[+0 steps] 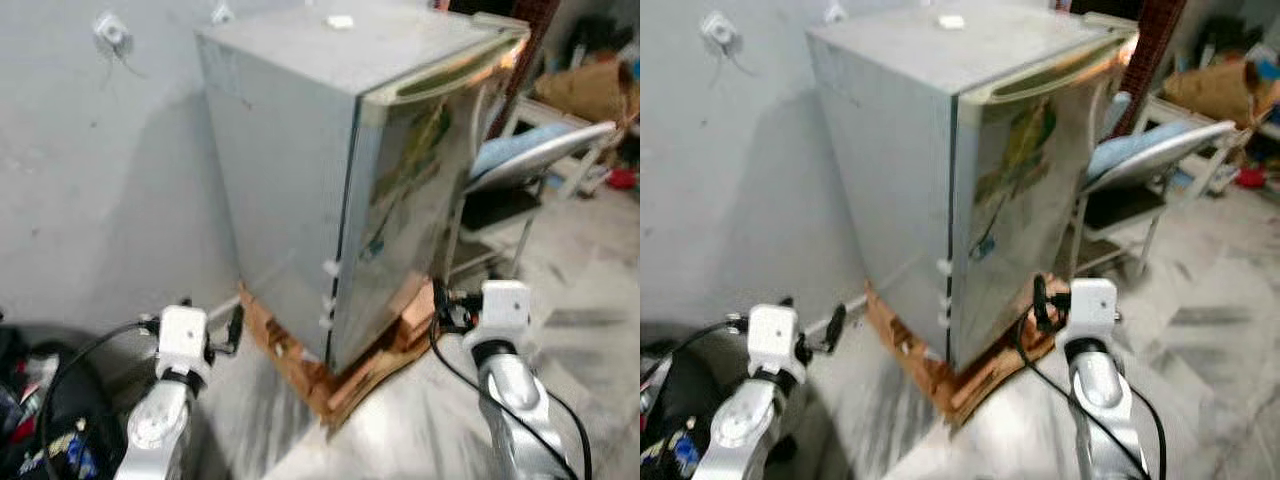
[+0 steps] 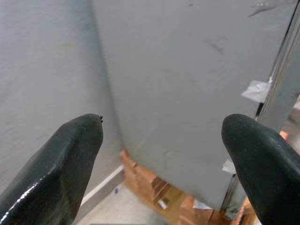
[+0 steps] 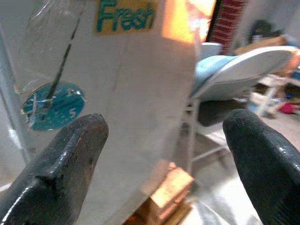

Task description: Restocking fridge

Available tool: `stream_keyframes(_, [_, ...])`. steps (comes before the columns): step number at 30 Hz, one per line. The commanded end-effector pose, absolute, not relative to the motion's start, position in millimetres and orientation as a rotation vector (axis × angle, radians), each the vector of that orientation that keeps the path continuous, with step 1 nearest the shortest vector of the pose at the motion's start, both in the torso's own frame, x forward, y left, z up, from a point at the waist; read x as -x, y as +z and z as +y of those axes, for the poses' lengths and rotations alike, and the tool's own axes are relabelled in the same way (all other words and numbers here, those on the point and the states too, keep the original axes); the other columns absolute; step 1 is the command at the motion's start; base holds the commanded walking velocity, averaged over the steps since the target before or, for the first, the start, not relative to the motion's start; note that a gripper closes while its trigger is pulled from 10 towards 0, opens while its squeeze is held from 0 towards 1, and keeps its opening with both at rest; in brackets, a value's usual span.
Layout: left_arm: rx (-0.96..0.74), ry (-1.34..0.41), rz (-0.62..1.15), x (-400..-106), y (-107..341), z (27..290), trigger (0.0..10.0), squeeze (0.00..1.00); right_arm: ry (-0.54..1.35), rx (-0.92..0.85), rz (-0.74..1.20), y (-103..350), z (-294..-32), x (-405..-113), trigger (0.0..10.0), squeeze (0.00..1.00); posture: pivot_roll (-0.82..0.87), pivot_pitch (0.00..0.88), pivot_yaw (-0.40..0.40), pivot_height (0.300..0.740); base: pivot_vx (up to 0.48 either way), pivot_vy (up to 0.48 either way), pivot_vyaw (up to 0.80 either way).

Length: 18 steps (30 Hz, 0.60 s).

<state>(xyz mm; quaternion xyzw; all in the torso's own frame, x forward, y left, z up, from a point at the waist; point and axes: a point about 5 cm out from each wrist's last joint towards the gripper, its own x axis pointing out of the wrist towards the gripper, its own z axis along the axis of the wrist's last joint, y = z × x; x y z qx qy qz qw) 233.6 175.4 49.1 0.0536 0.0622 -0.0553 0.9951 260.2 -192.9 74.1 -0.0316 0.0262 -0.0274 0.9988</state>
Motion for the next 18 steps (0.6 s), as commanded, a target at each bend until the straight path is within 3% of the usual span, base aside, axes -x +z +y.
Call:
stream_keyframes(1, [-0.114,-0.111,0.117,-235.1,51.9,176.4,10.0,0.0,-0.067,0.07,0.057,74.0,-194.8,-259.9,10.0,0.0,0.01,0.0,-0.035,0.74,0.0,0.0,-0.8])
stream_keyframes(18, [-0.113,-0.135,0.108,-238.2,53.9,172.1,10.0,0.0,-0.07,0.072,0.053,74.6,-194.7,-260.1,10.0,0.0,0.01,0.0,-0.031,0.74,0.0,0.0,-0.8])
